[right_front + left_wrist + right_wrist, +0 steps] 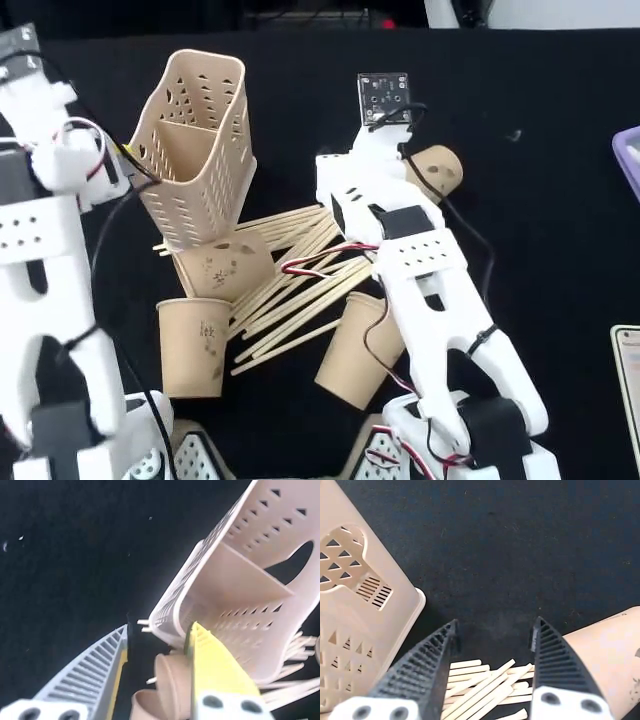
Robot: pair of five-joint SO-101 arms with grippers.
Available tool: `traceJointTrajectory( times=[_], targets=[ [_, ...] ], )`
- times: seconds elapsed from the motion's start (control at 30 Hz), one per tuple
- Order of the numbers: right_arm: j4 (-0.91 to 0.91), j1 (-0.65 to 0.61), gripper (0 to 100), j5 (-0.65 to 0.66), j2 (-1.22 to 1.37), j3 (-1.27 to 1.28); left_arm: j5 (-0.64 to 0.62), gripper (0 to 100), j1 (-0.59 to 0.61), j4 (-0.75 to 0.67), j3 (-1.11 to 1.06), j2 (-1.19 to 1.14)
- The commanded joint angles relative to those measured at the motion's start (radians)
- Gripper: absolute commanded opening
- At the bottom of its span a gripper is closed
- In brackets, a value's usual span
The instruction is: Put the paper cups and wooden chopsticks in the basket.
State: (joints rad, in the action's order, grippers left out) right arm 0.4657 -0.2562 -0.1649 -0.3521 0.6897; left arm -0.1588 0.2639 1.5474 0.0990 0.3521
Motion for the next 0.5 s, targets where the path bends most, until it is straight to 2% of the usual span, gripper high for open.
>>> traceJointTrajectory(
  times=[0.0,0.2,0.47],
  targets=[
    [-0.02,-0.011,22.7,0.008,-0.002,-0.004,-0.063,20,-0.045,-0.092,-0.113,0.008],
    [-0.021,-0.011,22.7,0.008,-0.002,0.001,-0.178,20,-0.047,-0.172,-0.134,0.008],
    [-0.025,-0.011,22.7,0.008,-0.002,0.007,-0.219,20,-0.047,-0.172,-0.11,0.017]
  ],
)
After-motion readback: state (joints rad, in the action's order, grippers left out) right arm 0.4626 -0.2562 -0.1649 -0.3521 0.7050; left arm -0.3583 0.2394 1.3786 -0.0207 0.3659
